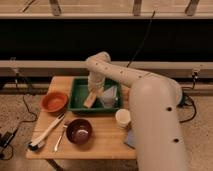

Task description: Wipe tray with eraser

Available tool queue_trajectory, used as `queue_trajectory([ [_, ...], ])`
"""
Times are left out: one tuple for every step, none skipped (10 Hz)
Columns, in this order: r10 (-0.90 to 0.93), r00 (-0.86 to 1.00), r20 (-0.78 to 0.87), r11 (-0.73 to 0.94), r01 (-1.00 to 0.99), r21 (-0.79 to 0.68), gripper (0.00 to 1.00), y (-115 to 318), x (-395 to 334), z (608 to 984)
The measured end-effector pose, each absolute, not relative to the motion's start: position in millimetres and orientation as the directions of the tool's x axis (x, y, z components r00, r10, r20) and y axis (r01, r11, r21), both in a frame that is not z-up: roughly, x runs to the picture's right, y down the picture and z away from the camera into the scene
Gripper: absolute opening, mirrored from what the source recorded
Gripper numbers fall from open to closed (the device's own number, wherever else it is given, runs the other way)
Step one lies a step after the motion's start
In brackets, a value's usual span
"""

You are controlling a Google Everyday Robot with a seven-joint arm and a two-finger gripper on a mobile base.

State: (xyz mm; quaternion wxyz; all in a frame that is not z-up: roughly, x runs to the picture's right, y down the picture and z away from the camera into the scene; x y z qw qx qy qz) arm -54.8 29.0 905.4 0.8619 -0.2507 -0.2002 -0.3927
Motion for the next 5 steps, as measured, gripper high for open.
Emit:
queue_trajectory([
  [-0.580, 0.608, 0.542, 0.568, 0.779, -0.265, 0.78, 29.0, -55.3, 905.4],
  [-0.587, 0.606, 0.537, 0.575, 0.779, -0.251, 0.78, 25.8, -59.6, 903.6],
  [-0.588, 0.606, 0.536, 0.578, 0.778, -0.247, 0.78, 24.6, -61.8, 902.9],
  [-0.587, 0.609, 0.534, 0.579, 0.776, -0.249, 0.78, 24.6, -59.9, 903.3],
  [-0.586, 0.610, 0.533, 0.580, 0.776, -0.250, 0.78, 24.5, -59.0, 903.3],
])
